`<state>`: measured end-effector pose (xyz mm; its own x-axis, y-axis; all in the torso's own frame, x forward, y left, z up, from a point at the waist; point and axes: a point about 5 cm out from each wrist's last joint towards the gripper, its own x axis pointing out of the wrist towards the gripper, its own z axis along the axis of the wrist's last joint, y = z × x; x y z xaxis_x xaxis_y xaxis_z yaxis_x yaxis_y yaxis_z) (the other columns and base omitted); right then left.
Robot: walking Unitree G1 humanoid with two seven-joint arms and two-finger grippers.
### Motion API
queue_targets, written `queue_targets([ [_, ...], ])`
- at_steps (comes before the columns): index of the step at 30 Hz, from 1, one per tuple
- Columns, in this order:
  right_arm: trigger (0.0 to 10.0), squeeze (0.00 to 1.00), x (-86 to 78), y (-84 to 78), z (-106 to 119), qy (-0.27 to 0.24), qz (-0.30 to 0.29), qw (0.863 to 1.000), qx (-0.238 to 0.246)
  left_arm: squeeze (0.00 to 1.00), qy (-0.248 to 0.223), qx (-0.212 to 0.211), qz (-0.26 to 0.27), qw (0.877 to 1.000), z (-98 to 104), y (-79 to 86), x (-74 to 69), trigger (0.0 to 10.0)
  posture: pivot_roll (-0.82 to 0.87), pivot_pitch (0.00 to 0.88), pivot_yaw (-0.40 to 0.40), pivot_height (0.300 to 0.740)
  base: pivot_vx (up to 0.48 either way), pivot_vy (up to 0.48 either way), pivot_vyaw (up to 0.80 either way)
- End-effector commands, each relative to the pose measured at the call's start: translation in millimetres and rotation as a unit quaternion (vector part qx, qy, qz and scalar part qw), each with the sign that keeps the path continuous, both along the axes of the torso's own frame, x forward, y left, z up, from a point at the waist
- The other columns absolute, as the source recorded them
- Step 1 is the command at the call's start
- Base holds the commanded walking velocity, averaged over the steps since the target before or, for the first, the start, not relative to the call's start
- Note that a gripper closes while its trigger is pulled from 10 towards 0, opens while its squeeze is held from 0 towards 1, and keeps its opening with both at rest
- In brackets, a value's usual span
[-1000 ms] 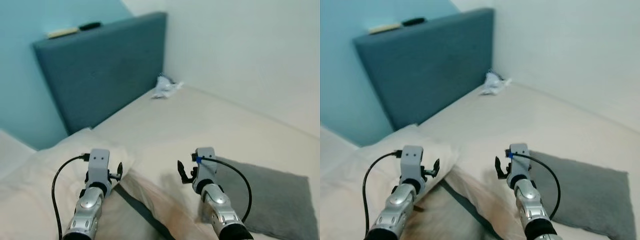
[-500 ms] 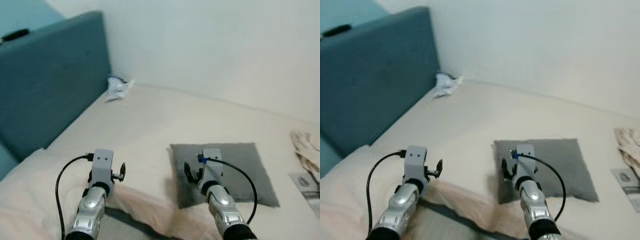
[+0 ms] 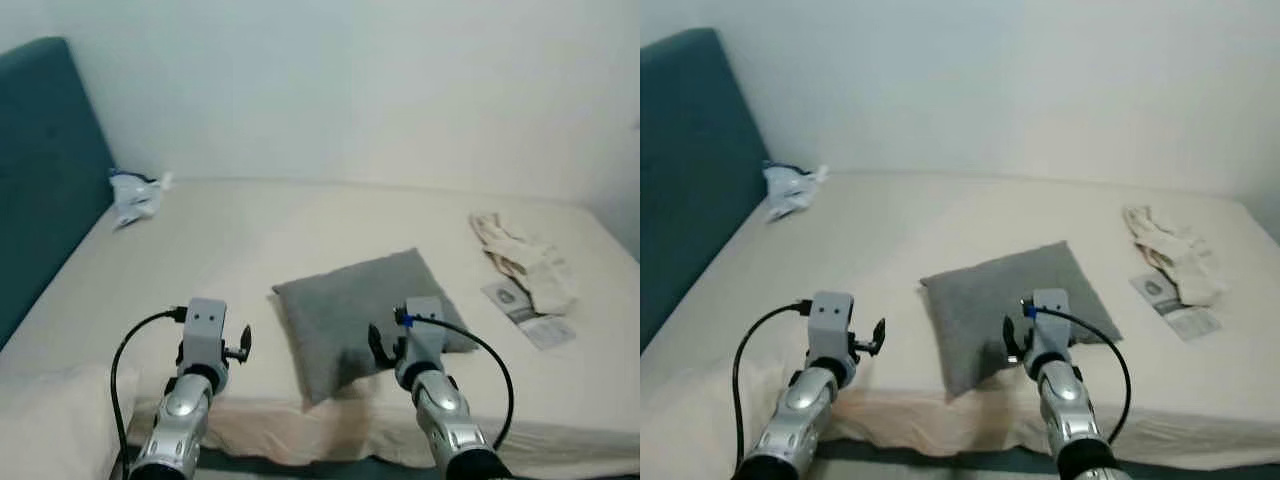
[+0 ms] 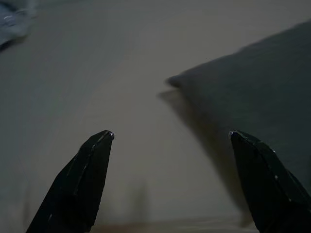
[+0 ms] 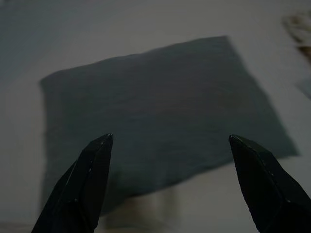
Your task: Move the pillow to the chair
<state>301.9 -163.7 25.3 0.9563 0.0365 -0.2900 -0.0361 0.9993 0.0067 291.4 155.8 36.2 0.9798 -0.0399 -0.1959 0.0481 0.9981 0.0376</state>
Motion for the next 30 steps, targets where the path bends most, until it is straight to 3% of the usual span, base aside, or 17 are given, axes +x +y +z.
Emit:
queue_targets([
  [1,10.0,0.00,-1.2,-1.1,-1.9,0.005,-0.003,1.000,0.001,0.00,0.004,-0.001,-0.002,1.000,-2.5,-0.5,-1.2,10.0,0.01,0.027,-0.008,0.740,0.000,0.000,-0.80],
  [9,10.0,0.00,-0.2,-1.6,-0.4,0.001,-0.006,1.000,0.002,0.00,0.004,-0.003,-0.003,1.000,-1.9,-0.6,-0.1,10.0,0.01,0.032,-0.006,0.740,0.000,0.000,-0.69],
  [23,10.0,0.00,2.1,-2.7,4.5,-0.014,0.005,1.000,-0.009,0.00,-0.021,-0.034,0.005,0.999,5.0,-2.5,1.6,10.0,0.00,0.035,-0.013,0.740,0.000,0.000,0.00],
  [30,10.0,0.00,1.6,-3.4,4.2,-0.014,0.005,1.000,-0.011,0.00,-0.028,-0.042,0.004,0.999,6.7,-2.8,1.2,10.0,0.00,0.032,-0.015,0.740,0.358,0.000,0.00],
])
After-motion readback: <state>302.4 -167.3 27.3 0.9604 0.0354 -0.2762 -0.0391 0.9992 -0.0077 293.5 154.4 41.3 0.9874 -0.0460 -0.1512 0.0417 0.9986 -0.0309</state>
